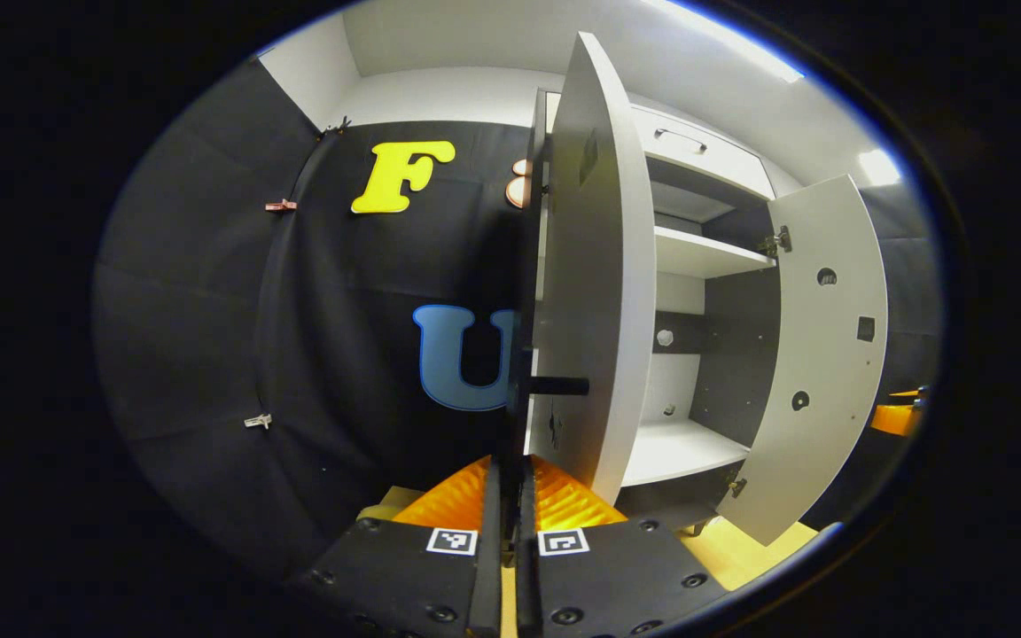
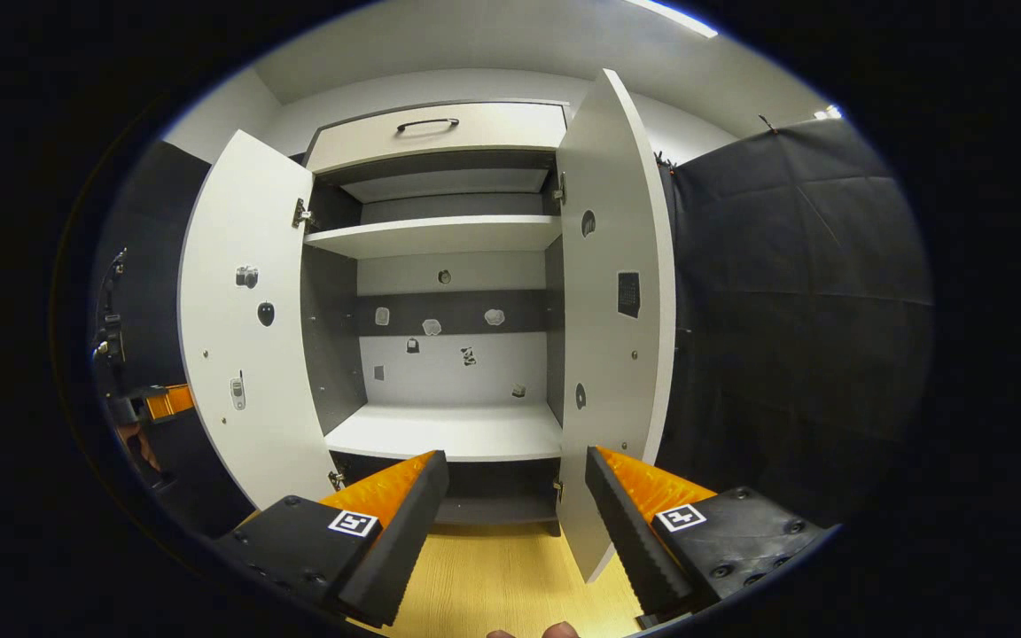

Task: Open the right door of the double-door shoe cabinet with the right hand, and open the left door with the left hand.

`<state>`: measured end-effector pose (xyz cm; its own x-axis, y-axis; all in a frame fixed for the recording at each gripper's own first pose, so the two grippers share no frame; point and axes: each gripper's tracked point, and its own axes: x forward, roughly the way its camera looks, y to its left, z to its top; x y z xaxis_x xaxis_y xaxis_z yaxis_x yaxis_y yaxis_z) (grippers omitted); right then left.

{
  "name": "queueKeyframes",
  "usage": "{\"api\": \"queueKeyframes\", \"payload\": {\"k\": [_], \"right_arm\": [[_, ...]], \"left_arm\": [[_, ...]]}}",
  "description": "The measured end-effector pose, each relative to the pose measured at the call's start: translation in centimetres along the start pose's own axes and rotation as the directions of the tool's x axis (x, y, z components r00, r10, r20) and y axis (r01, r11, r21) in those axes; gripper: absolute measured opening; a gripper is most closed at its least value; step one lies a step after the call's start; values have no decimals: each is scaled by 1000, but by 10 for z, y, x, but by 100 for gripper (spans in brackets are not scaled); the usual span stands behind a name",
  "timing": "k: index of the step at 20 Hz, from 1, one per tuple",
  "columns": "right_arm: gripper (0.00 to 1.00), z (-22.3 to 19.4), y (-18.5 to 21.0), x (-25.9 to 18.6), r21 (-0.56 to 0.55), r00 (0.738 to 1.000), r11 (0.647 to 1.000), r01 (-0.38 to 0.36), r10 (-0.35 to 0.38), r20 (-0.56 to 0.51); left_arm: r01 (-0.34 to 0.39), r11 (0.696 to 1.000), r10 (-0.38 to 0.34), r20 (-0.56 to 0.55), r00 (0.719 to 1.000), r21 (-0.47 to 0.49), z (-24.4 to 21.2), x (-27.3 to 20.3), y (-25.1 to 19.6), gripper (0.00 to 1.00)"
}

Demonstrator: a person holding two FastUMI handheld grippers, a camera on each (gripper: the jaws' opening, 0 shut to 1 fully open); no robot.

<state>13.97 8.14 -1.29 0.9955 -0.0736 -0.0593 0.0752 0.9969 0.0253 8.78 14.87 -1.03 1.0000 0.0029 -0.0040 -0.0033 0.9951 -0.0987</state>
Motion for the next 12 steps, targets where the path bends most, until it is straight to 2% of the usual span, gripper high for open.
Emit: {"api": "queueKeyframes", "payload": {"k": [2, 4, 10, 11, 12], "right_arm": [[98, 1, 2, -2, 2, 1000, 1000, -8, 8, 1], [98, 1, 3, -4, 0, 1000, 1000, -14, 14, 0], [98, 3, 4, -5, 4, 1000, 1000, -23, 23, 3], [98, 3, 4, -4, -2, 1000, 1000, -19, 19, 3], [98, 3, 3, -5, -8, 1000, 1000, -13, 13, 7]], "left_arm": [[-22, 1000, 21, 8, 1000, 15, 4, -9, 5, 16], [-32, 999, 31, 15, 999, 22, 6, -20, 5, 25], [-35, 999, 35, 9, 999, 16, 10, -52, -8, 88], [-35, 999, 34, 14, 999, 14, 12, -56, -12, 94], [-34, 999, 33, 21, 999, 13, 14, -60, -17, 94]]}}
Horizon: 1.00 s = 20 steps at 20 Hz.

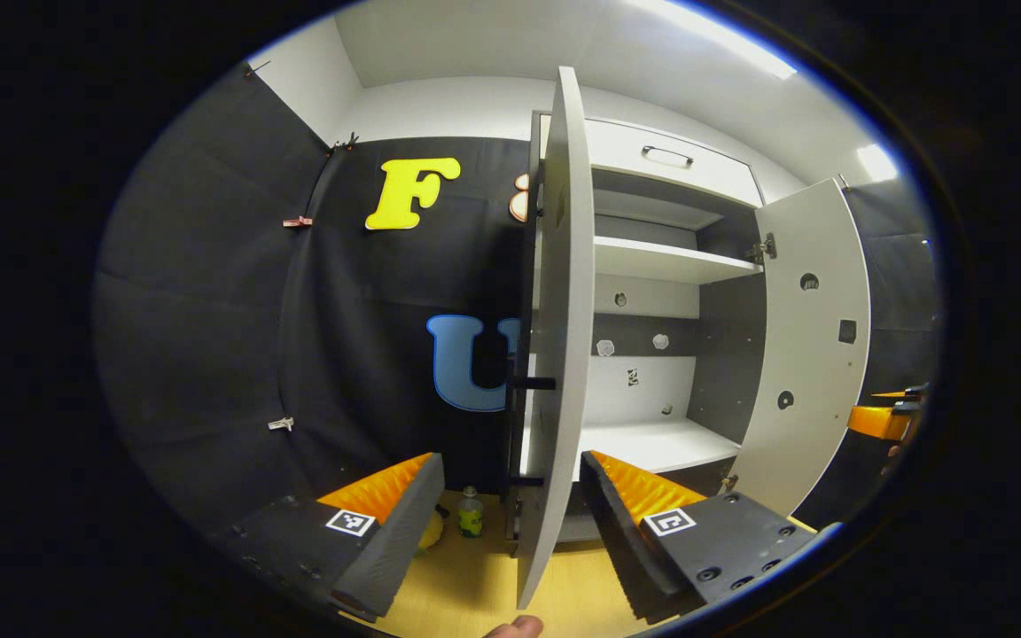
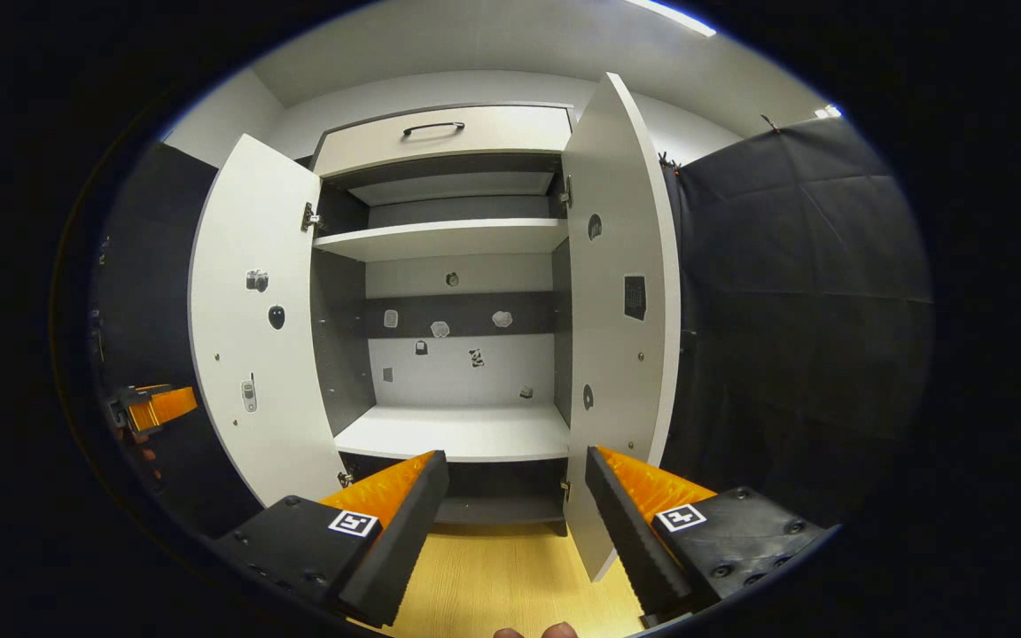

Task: Open the right door of the double-door shoe cabinet with the right hand, and open the left door with the left hand.

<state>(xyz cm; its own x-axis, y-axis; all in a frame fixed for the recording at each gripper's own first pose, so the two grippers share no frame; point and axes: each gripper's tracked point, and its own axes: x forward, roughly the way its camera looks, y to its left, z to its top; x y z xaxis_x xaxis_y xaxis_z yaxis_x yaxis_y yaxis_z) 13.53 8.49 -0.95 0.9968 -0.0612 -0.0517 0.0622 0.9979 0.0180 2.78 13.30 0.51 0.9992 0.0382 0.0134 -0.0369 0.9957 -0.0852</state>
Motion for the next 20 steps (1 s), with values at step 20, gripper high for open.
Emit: {"api": "queueKeyframes", "payload": {"k": [20], "right_arm": [[98, 14, 6, 2, 10, 998, 999, -34, 34, 55]], "left_arm": [[20, 999, -21, 13, 1000, 41, 4, -9, -71, 94]]}}
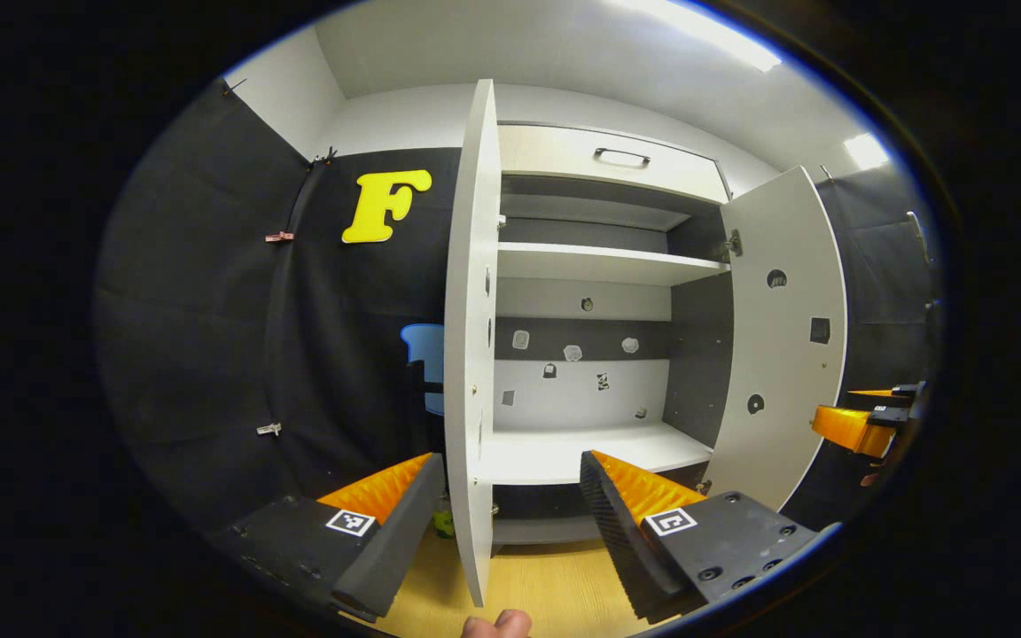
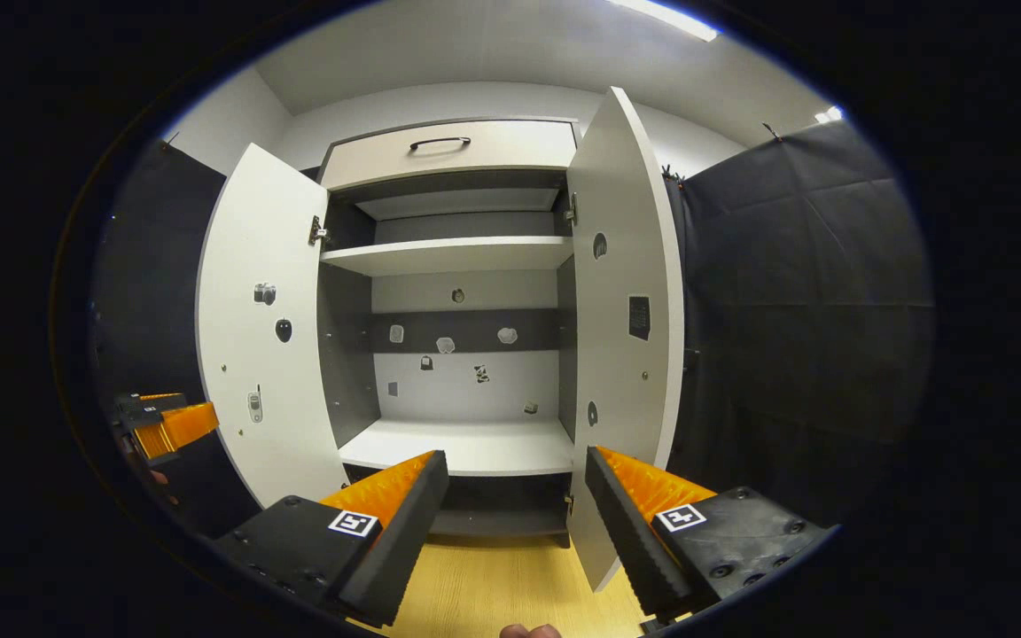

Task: Open the right door of the double-door shoe cabinet with the right hand, and open the left door with the left hand.

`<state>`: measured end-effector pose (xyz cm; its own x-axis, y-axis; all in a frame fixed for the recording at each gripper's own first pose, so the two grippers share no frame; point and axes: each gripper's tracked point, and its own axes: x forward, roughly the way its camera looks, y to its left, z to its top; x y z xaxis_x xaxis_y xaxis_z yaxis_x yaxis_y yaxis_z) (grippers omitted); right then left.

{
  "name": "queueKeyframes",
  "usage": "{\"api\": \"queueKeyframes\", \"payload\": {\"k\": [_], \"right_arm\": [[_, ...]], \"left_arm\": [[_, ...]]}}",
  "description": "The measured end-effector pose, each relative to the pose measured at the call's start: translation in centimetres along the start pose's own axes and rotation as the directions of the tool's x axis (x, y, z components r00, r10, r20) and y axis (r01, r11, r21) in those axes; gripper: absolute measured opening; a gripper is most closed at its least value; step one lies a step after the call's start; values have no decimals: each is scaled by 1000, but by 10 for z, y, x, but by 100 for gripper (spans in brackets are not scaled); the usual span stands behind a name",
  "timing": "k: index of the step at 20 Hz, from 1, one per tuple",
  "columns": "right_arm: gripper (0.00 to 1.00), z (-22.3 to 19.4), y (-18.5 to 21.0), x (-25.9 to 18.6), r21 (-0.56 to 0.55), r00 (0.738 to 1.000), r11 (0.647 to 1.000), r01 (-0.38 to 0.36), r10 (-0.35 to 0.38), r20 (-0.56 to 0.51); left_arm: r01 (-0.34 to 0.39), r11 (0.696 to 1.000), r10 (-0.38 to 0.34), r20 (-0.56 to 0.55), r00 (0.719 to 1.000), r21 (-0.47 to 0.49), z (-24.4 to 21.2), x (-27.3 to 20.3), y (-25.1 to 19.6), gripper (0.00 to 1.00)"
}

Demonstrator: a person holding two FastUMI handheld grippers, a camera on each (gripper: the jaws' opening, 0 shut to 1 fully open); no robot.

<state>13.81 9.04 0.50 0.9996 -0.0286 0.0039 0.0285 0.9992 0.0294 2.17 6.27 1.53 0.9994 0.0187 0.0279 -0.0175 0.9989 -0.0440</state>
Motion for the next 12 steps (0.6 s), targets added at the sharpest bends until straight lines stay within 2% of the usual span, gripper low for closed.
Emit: {"api": "queueKeyframes", "payload": {"k": [12], "right_arm": [[98, 1, -1, -1, -7, 1000, 1000, -5, 5, 6]], "left_arm": [[23, 999, -23, 8, 1000, 27, 3, 2, -14, 95]]}}
